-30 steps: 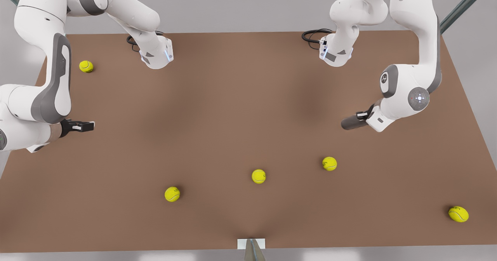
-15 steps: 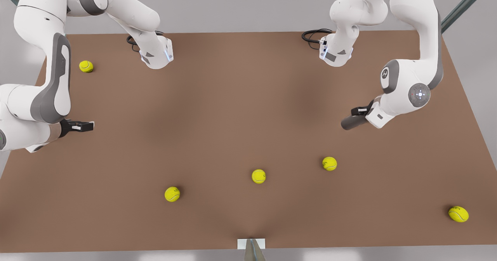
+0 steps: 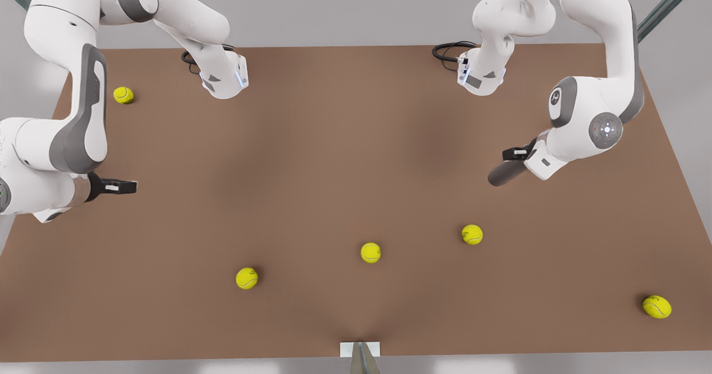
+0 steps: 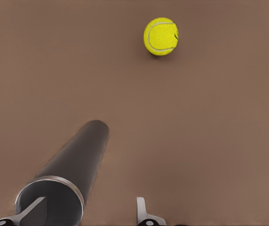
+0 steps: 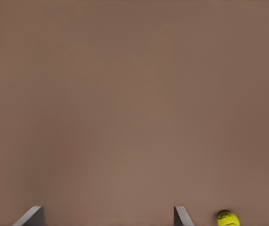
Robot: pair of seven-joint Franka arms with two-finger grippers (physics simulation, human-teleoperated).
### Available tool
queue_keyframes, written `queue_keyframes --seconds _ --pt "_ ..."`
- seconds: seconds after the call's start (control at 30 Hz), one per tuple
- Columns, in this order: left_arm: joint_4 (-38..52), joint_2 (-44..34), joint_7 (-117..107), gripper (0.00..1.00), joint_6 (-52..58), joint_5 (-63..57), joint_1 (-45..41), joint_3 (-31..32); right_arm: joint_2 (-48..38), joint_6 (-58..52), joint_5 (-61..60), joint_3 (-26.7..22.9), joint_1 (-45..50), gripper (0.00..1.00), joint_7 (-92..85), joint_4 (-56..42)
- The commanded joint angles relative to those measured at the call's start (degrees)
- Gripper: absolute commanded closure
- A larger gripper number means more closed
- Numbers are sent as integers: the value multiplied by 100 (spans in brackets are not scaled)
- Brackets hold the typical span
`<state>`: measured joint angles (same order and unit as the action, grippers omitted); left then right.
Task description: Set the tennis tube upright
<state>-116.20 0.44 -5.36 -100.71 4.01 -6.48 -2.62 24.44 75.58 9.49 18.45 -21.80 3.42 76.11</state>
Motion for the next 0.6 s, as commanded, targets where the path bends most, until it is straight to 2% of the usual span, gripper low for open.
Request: queue_keyframes --seconds 0.0,0.1,0.2,0.3,0.37,0.47,0.53,0.57 --pt "27 0 0 7 16 -5 85 -1 -1 0 0 0 0 0 1 0" --pt "774 26 35 0 701 -5 94 -1 -1 0 9 0 9 0 18 0" --pt "1301 53 62 0 1044 -31 103 -1 -1 0 0 9 9 0 10 0" --pt "2180 52 185 0 1773 -304 156 122 -1 27 18 9 404 0 10 -9" --pt "2479 52 185 0 1984 -304 191 122 -44 18 -18 71 588 0 18 -79" --pt "2690 0 185 0 2178 -374 191 245 -176 -35 0 62 1590 0 18 -132" --pt "2699 8 176 0 2178 -409 191 332 -185 -35 0 62 1722 0 88 -334" --pt "2699 8 167 0 2169 -409 191 350 -176 -17 17 62 1731 0 761 -351"
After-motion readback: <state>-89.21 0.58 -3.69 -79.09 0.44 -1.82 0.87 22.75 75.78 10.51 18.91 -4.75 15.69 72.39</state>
